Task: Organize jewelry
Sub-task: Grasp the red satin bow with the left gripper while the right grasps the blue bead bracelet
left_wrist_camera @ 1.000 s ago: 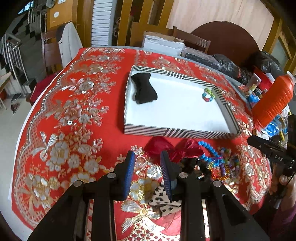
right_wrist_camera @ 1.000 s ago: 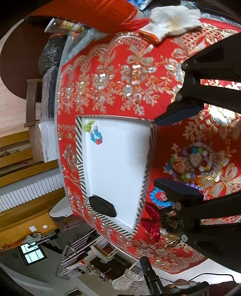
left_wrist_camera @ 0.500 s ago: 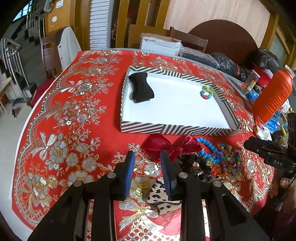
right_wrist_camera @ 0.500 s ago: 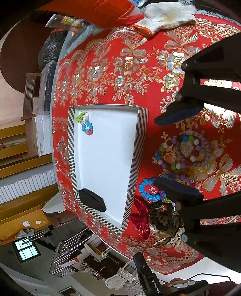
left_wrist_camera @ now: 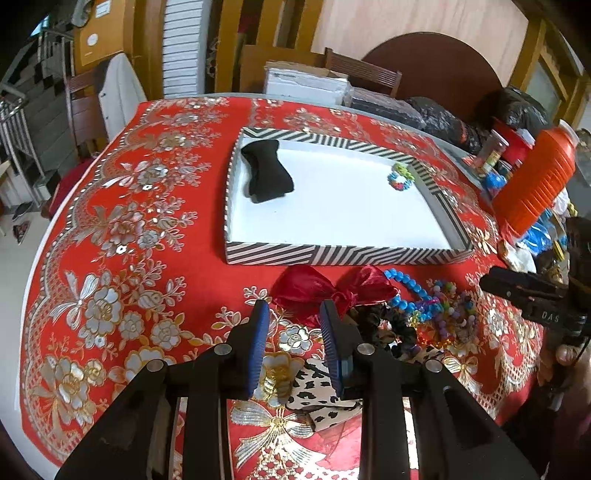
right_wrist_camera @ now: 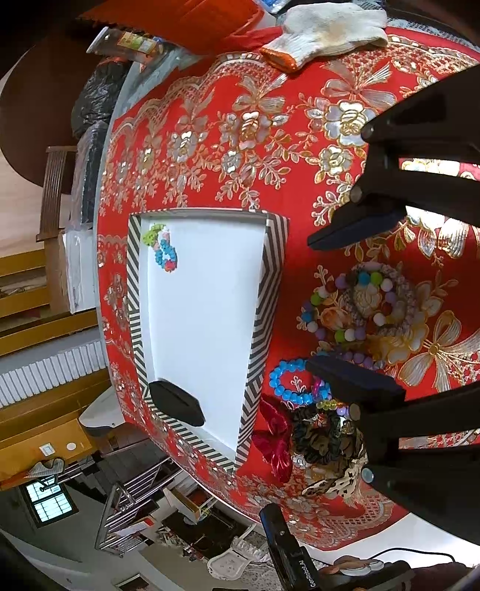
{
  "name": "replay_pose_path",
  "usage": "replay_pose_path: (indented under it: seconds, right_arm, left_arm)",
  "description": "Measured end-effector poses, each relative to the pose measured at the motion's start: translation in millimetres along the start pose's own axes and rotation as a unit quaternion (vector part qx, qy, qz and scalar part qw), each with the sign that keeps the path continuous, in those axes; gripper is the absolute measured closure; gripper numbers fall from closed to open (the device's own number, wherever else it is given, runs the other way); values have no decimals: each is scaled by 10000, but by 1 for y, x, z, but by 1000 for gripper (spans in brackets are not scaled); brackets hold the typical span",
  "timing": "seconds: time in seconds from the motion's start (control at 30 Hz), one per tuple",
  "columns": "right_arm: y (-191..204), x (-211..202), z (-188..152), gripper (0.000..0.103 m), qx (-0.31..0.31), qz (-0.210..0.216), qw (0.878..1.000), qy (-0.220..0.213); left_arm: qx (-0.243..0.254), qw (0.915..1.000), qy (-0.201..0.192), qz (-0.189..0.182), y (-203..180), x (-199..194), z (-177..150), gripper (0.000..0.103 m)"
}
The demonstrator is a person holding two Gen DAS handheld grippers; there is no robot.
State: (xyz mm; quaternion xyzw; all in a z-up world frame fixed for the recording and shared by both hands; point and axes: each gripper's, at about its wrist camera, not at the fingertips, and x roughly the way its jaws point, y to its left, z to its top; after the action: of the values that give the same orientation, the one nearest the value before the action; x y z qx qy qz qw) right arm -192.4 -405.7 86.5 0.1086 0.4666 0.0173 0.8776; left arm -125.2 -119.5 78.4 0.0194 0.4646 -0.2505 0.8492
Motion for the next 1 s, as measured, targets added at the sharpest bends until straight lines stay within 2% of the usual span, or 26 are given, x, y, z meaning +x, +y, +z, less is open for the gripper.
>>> replay_pose_path:
  seconds: [0.13,0.2,0.33,0.5,0.57,0.6,0.87,1.0]
  right_arm:
    - [0,0,1,41,-8,19,10000,0]
    - [1,3,0,41,-37,46,10000,31]
    - [5,9,0,41,-112,122,9998,144]
    - [21,18,5,43,-410,146,9988,220]
    - [28,25,9,52,-545,159,9980,283]
    - [30,27,11,53,-572,183,9978,297]
    - [39,57,19,53,-604,552,9950,573]
    - [40,67,16,53,-641,585,9939,681]
  left_arm:
    - [19,9990,156,-428,3,10,3,83]
    - [80,9980,175,-599,0,13,5,78]
    - [174,9949,276,-950,-4,23,10,77]
    - [377,9932,485,-991,-11,40,17,76]
    - [504,9920,515,-1033,-15,44,19,75]
    - [577,9915,521,-1041,-18,44,19,74]
    - [1272,9827,624,-1189,-29,53,24,69]
    - [1640,9763,797,-1167,-30,64,26,68]
